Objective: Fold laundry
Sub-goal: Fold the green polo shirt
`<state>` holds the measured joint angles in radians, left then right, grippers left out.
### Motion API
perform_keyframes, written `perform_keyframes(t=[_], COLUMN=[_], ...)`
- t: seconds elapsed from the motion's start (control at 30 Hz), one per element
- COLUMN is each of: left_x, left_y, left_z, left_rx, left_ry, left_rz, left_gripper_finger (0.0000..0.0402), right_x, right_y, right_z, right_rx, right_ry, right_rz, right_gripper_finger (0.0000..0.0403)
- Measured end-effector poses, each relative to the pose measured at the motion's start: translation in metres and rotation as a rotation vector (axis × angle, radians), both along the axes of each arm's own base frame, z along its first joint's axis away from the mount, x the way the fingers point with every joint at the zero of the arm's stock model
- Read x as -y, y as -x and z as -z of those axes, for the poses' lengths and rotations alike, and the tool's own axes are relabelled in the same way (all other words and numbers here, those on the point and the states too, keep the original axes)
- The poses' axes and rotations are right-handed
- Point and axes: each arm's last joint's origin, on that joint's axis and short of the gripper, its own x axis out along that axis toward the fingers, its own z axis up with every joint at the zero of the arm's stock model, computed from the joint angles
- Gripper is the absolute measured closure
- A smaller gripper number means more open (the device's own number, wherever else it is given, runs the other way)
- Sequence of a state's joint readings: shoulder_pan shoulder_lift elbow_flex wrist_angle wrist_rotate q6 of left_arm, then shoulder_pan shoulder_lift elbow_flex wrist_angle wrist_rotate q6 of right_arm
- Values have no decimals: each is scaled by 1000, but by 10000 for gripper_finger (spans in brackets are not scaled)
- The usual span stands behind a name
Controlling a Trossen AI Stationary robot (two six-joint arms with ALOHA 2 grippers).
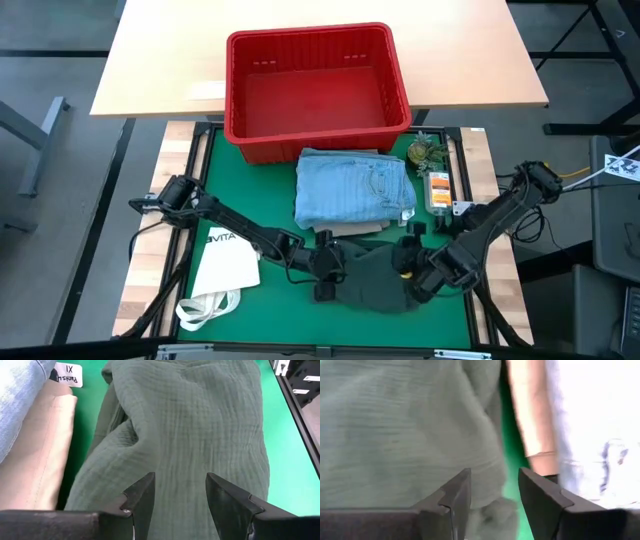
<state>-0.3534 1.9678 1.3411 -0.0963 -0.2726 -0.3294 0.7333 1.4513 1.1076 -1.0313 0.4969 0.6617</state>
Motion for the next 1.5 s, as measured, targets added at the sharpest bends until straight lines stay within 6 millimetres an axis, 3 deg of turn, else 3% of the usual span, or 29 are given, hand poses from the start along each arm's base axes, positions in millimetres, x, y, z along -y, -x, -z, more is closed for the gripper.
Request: perform_keyframes(t=[0.33, 0.6, 0.87, 1.03, 1.23, 1.4, 1.5], left_x=[-1, -3, -4, -10, -20, -23, -23], left_y=[1, 3, 2, 2, 4, 8, 9], left_z=[1, 3, 3, 4, 8, 11, 14], left_rx=[-13, -39, -38, -32, -79, -131, -150], left_ry=[-7, -36, -43, -124, -146, -146, -153], left_rz=[-2, -23, -31, -120, -176, -198, -197], left_gripper_finger=[233, 233, 233, 233, 233, 233, 233], right_x=[40, 49, 54, 54, 54, 55, 56], right_y=[-22, -35, -34, -32, -32, -31, -28], right_z=[16, 27, 40, 43, 43, 43, 44], right_rx=[-229, -194, -233, -244, -243, -252, -273], right_ry=[-67, -121, -225, -229, -232, -258, -263], right_rz=[-144, -270, -312, -296, -283, -203, -163], right_gripper_finger=[239, 239, 242, 285, 391, 381, 395])
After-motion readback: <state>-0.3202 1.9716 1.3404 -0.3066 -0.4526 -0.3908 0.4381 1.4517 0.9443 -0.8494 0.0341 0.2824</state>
